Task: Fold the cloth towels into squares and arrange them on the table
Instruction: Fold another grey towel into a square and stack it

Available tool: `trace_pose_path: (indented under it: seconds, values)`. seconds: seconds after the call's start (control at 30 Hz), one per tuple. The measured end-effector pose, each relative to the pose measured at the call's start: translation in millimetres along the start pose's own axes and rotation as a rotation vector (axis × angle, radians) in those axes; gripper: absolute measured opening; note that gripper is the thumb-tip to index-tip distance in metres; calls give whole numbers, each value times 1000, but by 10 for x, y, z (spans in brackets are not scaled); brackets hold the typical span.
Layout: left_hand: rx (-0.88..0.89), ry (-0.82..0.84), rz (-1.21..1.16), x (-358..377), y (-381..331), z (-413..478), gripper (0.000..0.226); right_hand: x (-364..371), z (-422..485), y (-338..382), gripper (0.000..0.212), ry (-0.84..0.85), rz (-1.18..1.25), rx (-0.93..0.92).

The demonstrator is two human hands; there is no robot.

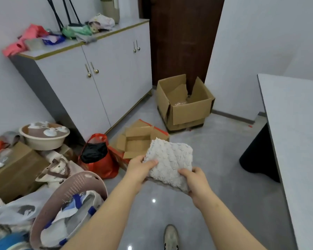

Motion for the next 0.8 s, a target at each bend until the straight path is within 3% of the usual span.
trace_pose_path:
  seconds: [0.2,0.37,0.8]
  values:
    - [13,16,20,434,-596,922,23,18,946,745,13,26,71,18]
    - [63,76,34,927,-1236,1756,14,-42,1743,1447,16,-2,71,-10]
    - [13,345,155,2711,-2123,3960,21,-774,3735,2623,16,-242,133,5]
Point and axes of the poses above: each hand's wrist, its own z-axis towards the middle knuckle, its own x-axis out of the palm, y = z × x, the point moved 7 cm from there along z, towards the middle knuckle
